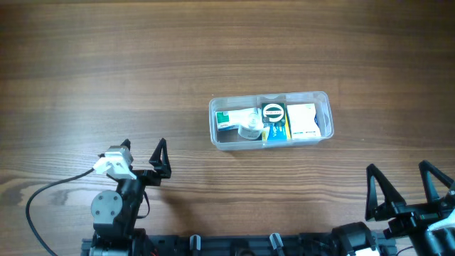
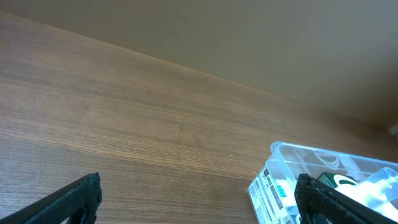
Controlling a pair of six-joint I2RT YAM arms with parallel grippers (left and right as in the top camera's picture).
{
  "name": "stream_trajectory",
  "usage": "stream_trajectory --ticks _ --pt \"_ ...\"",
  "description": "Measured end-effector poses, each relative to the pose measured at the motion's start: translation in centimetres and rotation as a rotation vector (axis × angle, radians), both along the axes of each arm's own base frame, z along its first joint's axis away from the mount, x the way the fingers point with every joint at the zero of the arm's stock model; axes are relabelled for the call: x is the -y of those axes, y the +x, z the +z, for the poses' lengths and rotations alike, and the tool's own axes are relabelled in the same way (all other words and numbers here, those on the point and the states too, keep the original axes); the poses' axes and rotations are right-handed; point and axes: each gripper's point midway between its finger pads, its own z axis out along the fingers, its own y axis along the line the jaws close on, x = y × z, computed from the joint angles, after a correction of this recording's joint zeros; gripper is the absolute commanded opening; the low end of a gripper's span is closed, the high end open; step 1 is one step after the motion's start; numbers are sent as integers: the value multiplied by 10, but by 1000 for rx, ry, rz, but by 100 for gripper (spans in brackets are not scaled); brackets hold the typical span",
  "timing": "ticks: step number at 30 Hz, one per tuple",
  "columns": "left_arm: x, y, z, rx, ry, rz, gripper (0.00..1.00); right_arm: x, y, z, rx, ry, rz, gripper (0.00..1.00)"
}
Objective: Pack container
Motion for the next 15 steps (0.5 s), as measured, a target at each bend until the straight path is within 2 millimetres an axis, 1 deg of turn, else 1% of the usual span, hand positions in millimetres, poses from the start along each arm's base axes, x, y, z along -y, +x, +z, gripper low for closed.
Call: stream_trajectory --ticks 12,13,15 --pt "0 0 0 0 0 0 100 0 0 0 0 0 0 100" --pt "0 0 0 0 0 0 100 0 0 -1 -4 -1 0 100" --pt "0 0 0 0 0 0 100 1 -2 -9 -37 -13 -2 100"
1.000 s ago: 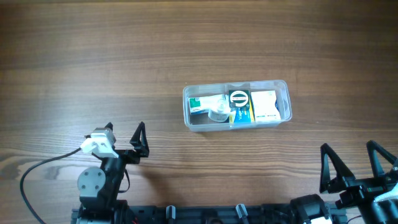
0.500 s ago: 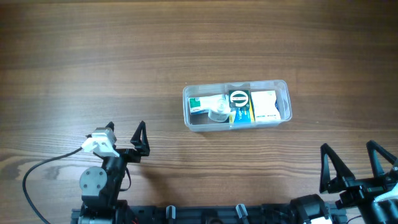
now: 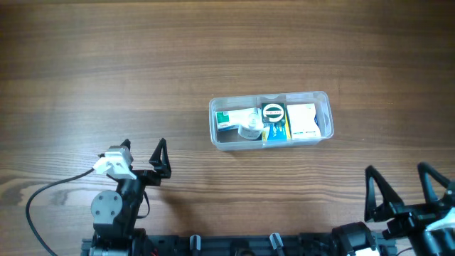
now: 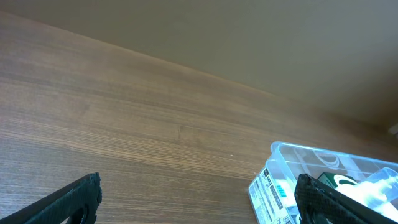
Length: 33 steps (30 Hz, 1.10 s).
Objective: Pack container
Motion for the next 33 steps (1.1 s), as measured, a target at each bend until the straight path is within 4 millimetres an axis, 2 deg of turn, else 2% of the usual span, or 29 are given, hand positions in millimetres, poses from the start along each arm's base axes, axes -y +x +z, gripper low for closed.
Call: stream_trajectory --ticks 2,4,8,10,11,12,14,17,23,25,29,33 --pt "0 0 0 0 0 0 100 4 0 -4 -14 -22 -21 100" --pt "0 0 0 0 0 0 100 10 8 -12 -26 -44 -61 100" --pt "0 0 -1 -1 0 0 100 11 48 -29 3 -51 -117 100" --pt "0 0 0 0 0 0 100 13 71 -44 18 -49 -147 100" --pt "0 0 -1 0 0 0 100 14 86 -59 21 -48 -163 100" --pt "0 0 -1 -1 0 0 100 16 93 -68 17 -46 -171 100" --pt "0 0 -1 -1 0 0 100 20 111 -102 5 -31 -185 100" --pt "0 0 -1 -2 0 0 100 23 113 -134 34 -18 -183 100" --pt "0 0 -2 -2 0 0 100 18 111 -170 151 5 -157 100" --pt "0 0 -1 -2 0 0 100 17 114 -179 188 14 -155 100" --pt "0 0 -2 -2 0 0 100 17 118 -180 256 20 -155 100" --pt "0 0 -2 -2 0 0 100 19 121 -194 238 17 -165 100"
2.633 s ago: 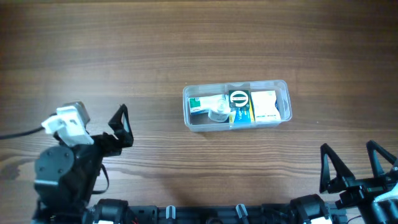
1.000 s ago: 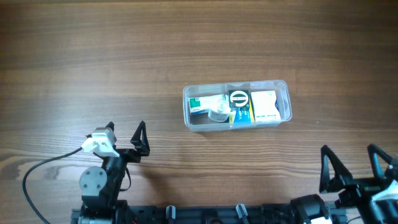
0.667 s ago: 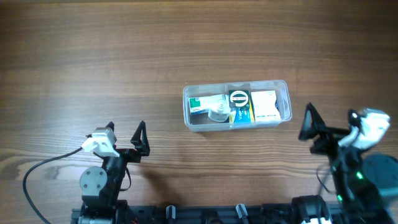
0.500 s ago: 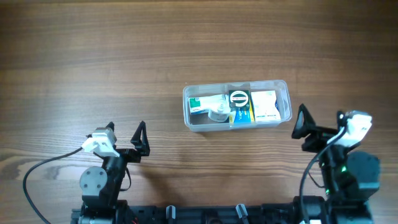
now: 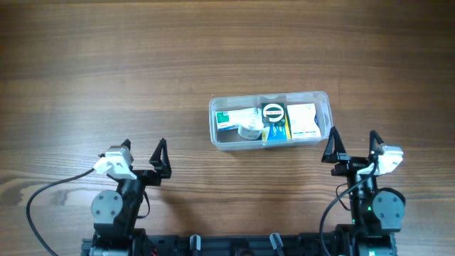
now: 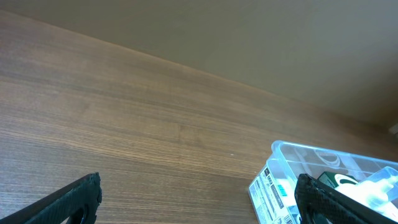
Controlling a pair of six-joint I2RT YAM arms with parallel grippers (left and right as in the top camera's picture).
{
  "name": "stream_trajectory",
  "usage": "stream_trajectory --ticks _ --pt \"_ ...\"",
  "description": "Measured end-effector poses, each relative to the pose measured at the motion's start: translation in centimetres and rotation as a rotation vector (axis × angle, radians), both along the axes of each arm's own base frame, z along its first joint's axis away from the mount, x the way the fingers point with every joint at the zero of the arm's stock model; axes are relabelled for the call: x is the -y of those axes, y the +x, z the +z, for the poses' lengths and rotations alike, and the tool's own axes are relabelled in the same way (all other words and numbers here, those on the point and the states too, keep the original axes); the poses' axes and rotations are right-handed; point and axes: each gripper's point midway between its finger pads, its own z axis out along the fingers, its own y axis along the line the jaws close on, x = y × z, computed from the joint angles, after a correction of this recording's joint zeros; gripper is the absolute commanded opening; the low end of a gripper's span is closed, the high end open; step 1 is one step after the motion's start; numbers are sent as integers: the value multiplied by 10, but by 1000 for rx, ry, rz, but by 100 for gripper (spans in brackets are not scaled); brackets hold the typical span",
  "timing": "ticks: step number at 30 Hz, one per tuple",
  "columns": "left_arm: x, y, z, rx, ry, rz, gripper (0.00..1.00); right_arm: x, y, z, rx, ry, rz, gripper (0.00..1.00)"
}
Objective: Pack container
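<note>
A clear plastic container [image 5: 270, 120] lies right of the table's middle; it holds a green-and-white box, a clear round item, a black-labelled pack, a blue pack and a yellow-white box [image 5: 303, 120]. In the left wrist view the container [image 6: 329, 180] shows at the lower right. My left gripper [image 5: 144, 154] rests open and empty at the near left, its fingertips [image 6: 81, 196] wide apart. My right gripper [image 5: 352, 148] stands open and empty just in front of the container's right end.
The wooden table [image 5: 106, 64] stretches around the container. A black cable [image 5: 35, 206] loops at the near left by the left arm's base. The arm bases sit along the near edge.
My right gripper has moved from the near right corner to stand upright just in front of the container's right end. The left arm and the container have kept still.
At both earlier moments my right gripper lay low at the near right corner, open, and the left rested open at the near left. The container's contents stayed the same throughout. Now the right gripper is closer to the container.
</note>
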Motion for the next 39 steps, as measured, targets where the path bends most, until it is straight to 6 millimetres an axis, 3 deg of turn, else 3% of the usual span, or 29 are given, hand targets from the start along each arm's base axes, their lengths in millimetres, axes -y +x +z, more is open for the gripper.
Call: stream_trajectory --ticks 7,39 --pt "0 0 0 0 0 0 100 2 6 -17 19 -1 -9 100" --pt "0 0 0 0 0 0 100 2 6 -17 19 -1 -9 100"
